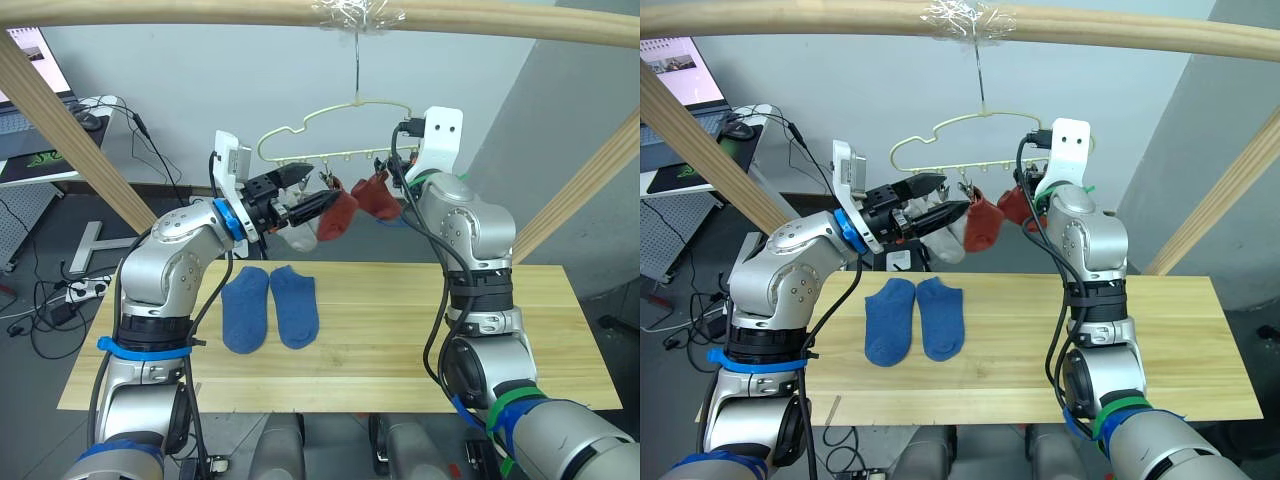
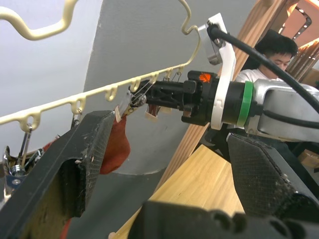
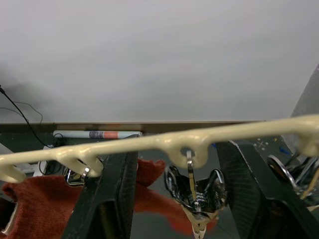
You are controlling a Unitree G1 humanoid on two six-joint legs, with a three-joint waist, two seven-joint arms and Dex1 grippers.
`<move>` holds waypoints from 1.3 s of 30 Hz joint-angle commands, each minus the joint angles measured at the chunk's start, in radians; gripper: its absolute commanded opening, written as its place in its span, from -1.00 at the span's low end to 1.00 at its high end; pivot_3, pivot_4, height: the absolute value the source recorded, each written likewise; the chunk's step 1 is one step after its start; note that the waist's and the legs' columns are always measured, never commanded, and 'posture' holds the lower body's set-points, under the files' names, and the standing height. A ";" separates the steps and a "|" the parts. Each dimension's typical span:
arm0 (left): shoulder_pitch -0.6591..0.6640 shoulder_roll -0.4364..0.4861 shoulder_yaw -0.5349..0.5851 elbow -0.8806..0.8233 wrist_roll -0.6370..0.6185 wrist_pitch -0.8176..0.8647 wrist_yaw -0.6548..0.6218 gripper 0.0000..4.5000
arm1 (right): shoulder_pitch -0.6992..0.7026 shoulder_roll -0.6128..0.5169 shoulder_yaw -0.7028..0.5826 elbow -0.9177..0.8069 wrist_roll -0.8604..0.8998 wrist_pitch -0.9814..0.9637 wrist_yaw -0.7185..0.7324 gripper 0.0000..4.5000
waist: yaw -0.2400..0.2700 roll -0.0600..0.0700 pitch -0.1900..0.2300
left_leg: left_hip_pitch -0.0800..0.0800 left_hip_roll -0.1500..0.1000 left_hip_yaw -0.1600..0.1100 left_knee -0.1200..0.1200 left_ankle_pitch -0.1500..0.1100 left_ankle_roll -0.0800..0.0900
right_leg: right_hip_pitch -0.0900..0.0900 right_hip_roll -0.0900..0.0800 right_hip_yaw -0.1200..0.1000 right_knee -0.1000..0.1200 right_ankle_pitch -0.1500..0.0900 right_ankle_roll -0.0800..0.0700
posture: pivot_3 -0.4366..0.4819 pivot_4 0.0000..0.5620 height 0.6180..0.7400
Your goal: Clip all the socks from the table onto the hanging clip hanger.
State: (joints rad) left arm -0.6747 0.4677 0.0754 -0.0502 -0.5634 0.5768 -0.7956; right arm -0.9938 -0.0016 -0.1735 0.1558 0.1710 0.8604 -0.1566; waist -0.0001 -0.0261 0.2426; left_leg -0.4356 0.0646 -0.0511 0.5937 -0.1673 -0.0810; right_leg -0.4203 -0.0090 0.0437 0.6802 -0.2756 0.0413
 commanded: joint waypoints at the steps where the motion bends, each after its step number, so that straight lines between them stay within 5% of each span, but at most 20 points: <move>1: -0.003 0.002 0.007 -0.023 0.008 -0.025 0.003 0.84 | -0.030 -0.007 -0.002 -0.024 0.000 -0.022 -0.001 -0.04 | 0.000 0.000 0.000 | 0.000 0.000 0.000 0.000 0.000 0.000 | 0.000 0.000 0.000 0.000 0.000 0.000 | 0.27 -0.23 1.00; 10: -0.004 -0.001 0.007 -0.018 0.022 -0.022 0.008 0.84 | -0.028 -0.008 -0.004 -0.023 -0.006 -0.018 -0.009 -0.99 | 0.000 0.000 0.000 | 0.000 0.000 0.000 0.000 0.000 0.000 | 0.000 0.000 0.000 0.000 0.000 0.000 | 0.26 -0.23 1.00; 15: 0.014 0.012 -0.033 -0.017 0.059 0.050 0.053 0.84 | -0.027 -0.011 -0.006 -0.024 -0.008 -0.017 -0.012 -0.99 | 0.000 0.000 0.000 | 0.000 0.000 0.000 0.000 0.000 0.000 | 0.000 0.000 0.000 0.000 0.000 0.000 | 0.26 -0.23 1.00; 20: 0.073 0.074 -0.197 0.054 0.230 0.119 0.101 0.91 | -0.028 -0.007 -0.005 -0.032 -0.002 -0.006 -0.011 -1.00 | -0.001 0.000 0.000 | 0.000 0.000 0.000 0.000 0.000 0.000 | 0.000 0.000 0.000 0.000 0.000 0.000 | 0.24 -0.22 1.00; 26: 0.066 0.033 -0.344 0.378 0.437 -0.115 0.101 1.00 | -0.030 0.001 0.000 -0.037 0.003 0.001 -0.006 -1.00 | 0.001 0.000 0.000 | 0.000 0.000 0.000 0.000 0.000 0.000 | -0.001 0.000 0.000 0.000 0.000 0.000 | 0.25 -0.22 1.00; 33: -0.089 -0.076 -0.364 0.804 0.579 -0.375 0.152 1.00 | -0.028 0.005 -0.001 -0.050 0.004 0.009 -0.006 -1.00 | 0.007 0.000 0.000 | -0.001 0.000 0.000 0.000 0.000 0.000 | -0.001 0.000 0.000 0.000 0.000 0.000 | 0.19 -0.22 1.00; 39: -0.151 -0.106 -0.349 0.978 0.632 -0.409 0.146 1.00 | -0.018 0.005 -0.005 -0.078 0.003 0.027 -0.014 -1.00 | -0.002 0.000 0.000 | -0.001 0.000 0.000 0.000 0.000 0.000 | -0.001 0.000 0.000 0.000 0.000 0.000 | 0.15 -0.22 1.00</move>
State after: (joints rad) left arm -0.8133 0.3576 -0.2820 0.9079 0.0520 0.1824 -0.6479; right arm -0.9951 0.0060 -0.1744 0.1331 0.1702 0.8896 -0.1630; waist -0.0018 -0.0257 0.2424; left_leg -0.4368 0.0644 -0.0509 0.5937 -0.1672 -0.0808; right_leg -0.4215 -0.0089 0.0435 0.6804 -0.2757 0.0413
